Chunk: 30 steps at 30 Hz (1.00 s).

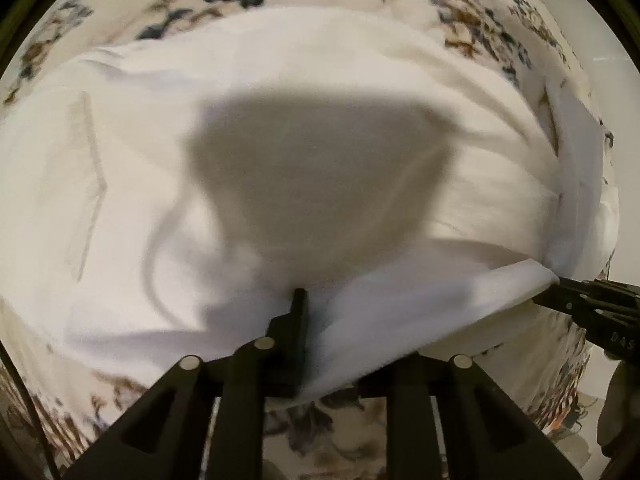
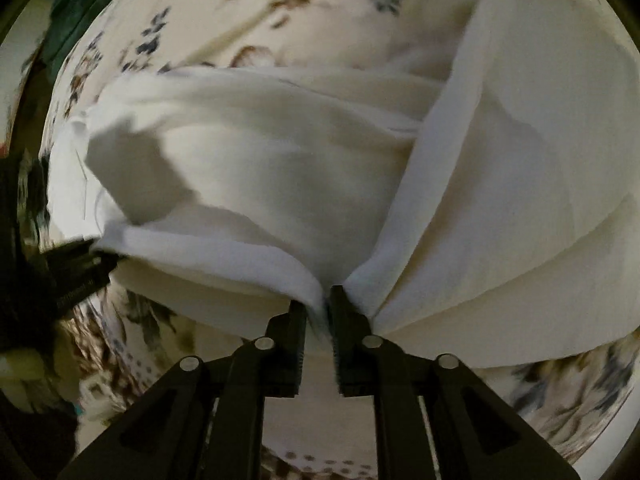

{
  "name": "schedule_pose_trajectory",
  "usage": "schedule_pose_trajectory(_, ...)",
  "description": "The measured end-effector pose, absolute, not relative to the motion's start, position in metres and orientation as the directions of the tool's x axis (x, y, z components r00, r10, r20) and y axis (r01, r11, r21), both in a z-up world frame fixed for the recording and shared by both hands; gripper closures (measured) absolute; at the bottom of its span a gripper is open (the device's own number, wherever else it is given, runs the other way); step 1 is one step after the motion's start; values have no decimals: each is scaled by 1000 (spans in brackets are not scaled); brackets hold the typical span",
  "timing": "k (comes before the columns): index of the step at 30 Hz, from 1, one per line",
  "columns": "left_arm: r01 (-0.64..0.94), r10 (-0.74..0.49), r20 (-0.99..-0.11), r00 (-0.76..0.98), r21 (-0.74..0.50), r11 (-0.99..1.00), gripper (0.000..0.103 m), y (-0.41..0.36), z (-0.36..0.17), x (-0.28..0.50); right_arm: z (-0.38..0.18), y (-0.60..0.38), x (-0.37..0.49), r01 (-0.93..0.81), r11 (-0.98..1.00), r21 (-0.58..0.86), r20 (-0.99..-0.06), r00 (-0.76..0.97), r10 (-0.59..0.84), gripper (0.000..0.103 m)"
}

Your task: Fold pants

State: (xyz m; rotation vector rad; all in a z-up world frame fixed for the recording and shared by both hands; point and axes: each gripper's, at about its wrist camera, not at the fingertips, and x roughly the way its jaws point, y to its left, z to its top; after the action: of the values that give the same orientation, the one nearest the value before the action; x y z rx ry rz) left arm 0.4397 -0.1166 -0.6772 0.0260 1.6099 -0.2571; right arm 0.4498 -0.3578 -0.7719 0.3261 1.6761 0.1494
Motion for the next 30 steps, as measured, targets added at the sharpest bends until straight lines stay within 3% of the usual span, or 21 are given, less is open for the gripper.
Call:
schedule_pose_trajectory(9, 147, -35, -998, 43, -28, 989, 69, -118, -643, 412, -725, -348, 444, 97, 973, 209, -970, -106, 219, 86)
schedule_pose_trajectory(11, 149, -36, -998, 52, -28, 988, 58, -117, -640, 407, -712, -342, 442, 84, 980, 181, -977, -95, 189, 86)
schedule_pose_trajectory(13, 150, -41, -998, 37, -35, 988, 34, -115, -644, 403, -703, -340, 441, 77, 983, 170, -980, -90, 176, 86)
schedule_pose_trajectory(15, 148, -48, -999, 7, -46, 988, 17, -119, -649, 398, -700, -341, 439, 72, 984, 165, -981, -88, 172, 85)
schedule_pose_trajectory(22, 102, -53, -999, 3, -52, 993, 11, -110, -650, 393, -703, -341, 427, 35, 979, 200, -974, -99, 203, 79)
schedule_pose_trajectory(23, 98, -51, -999, 8, -50, 994, 11, -102, -646, 390, -705, -341, 426, 33, 976, 216, -970, -105, 218, 72)
schedule_pose_trajectory(25, 82, -59, -998, 4, -59, 995, 11, -100, -645, 393, -711, -344, 426, 53, 962, 269, -954, -124, 274, 30)
schedule_pose_trajectory(26, 72, -62, -998, 3, -62, 996, 11, -98, -646, 394, -716, -344, 425, 58, 960, 274, -950, -141, 280, 0)
schedule_pose_trajectory(30, 45, -50, -999, 8, -50, 998, 11, -77, -640, 394, -721, -342, 425, 13, 987, 161, -975, -151, 161, 0)
